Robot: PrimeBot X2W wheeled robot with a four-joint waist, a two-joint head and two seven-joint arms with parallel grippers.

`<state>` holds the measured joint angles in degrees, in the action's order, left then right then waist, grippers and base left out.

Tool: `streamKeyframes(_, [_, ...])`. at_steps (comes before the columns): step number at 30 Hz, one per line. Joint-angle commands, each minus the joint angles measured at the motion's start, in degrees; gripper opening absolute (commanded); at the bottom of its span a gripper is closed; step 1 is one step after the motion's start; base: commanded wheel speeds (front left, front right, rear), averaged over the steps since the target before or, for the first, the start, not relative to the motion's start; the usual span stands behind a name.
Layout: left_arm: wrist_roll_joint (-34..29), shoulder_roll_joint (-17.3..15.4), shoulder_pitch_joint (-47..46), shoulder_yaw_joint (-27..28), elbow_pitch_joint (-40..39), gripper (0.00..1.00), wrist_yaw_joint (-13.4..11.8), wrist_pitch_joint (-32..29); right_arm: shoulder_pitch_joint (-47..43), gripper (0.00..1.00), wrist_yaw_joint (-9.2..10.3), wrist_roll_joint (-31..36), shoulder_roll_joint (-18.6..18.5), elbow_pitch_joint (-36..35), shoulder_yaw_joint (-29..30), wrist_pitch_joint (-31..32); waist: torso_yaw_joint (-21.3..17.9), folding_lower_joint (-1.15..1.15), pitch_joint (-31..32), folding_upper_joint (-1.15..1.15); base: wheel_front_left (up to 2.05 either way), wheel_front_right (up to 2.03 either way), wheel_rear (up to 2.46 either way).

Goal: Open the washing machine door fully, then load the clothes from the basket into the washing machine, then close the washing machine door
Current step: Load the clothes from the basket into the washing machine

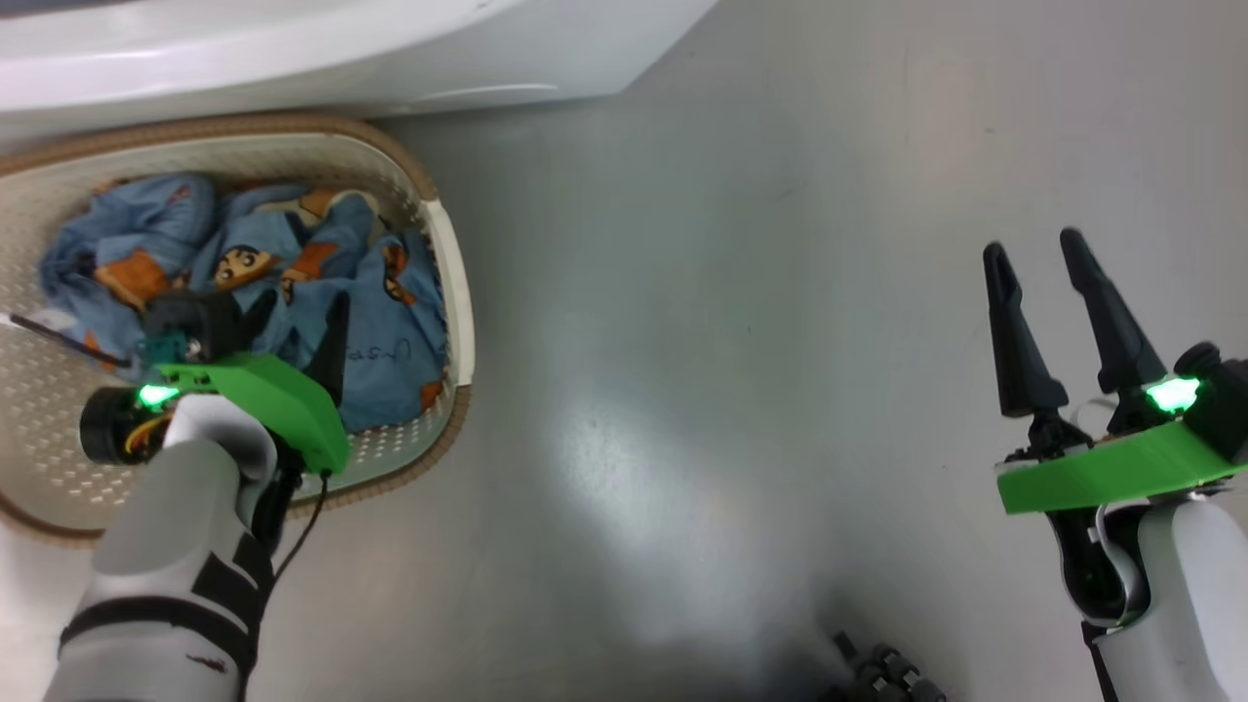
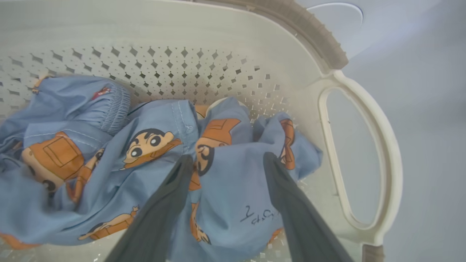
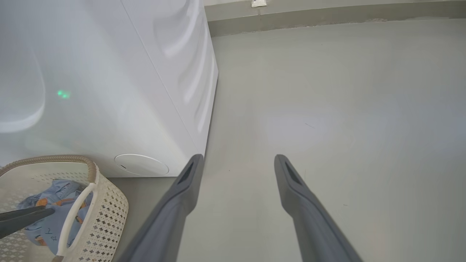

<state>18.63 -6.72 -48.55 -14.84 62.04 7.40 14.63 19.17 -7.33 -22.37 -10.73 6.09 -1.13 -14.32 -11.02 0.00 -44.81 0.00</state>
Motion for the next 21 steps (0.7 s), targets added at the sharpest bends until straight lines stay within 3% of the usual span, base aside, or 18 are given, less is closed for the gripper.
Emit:
streamKeyframes(1, [0.57,-2.14,0.07,1.27,0.01,1.00,0.09,0.37,-0.82,1.00,-0.16,-1.00,-0.09,-1.35,-1.10,-0.68,-0.80,0.00,-1.11,0.00,0.00,0.00,0.00])
streamKeyframes(8, [4.02,-2.90,-2.14,-1.01,2.49,1.00,0.09,0.37,-0.27,1.00,-0.16,-1.16,0.27,-1.66,-1.21,-0.68,-1.81,0.00,-2.62,0.00,0.00,0.00,0.00])
streamKeyframes(16, [9.72,-2.81,-3.05,-7.39,3.27,1.00,0.09,0.37,0.17,1.00,-0.16,-1.11,0.56,-1.57,-1.37,-0.68,-2.12,0.00,-2.91,0.00,0.00,0.00,0.00])
streamKeyframes(17, [10.60,-2.83,-3.05,-8.34,3.18,0.88,0.09,0.37,0.25,1.00,-0.16,-1.11,0.55,-1.57,-1.37,-0.68,-2.08,0.00,-2.84,0.00,0.00,0.00,0.00])
streamKeyframes(18, [11.45,-2.90,-3.04,-9.25,3.09,0.49,0.09,0.37,0.31,1.00,-0.16,-1.10,0.54,-1.54,-1.37,-0.68,-2.02,0.00,-2.69,0.00,0.00,0.00,0.00])
streamKeyframes(20, [13.08,-2.94,-2.99,-10.93,2.76,0.00,0.09,0.37,0.35,1.00,-0.16,-1.05,0.50,-1.51,-1.31,-0.68,-1.81,0.00,-2.29,0.00,0.00,0.00,0.00])
streamKeyframes(21, [13.85,-2.84,-2.88,-11.67,2.56,0.00,0.09,0.37,0.29,1.00,-0.16,-1.00,0.46,-1.47,-1.26,-0.68,-1.65,0.00,-1.98,0.00,0.00,0.00,0.00])
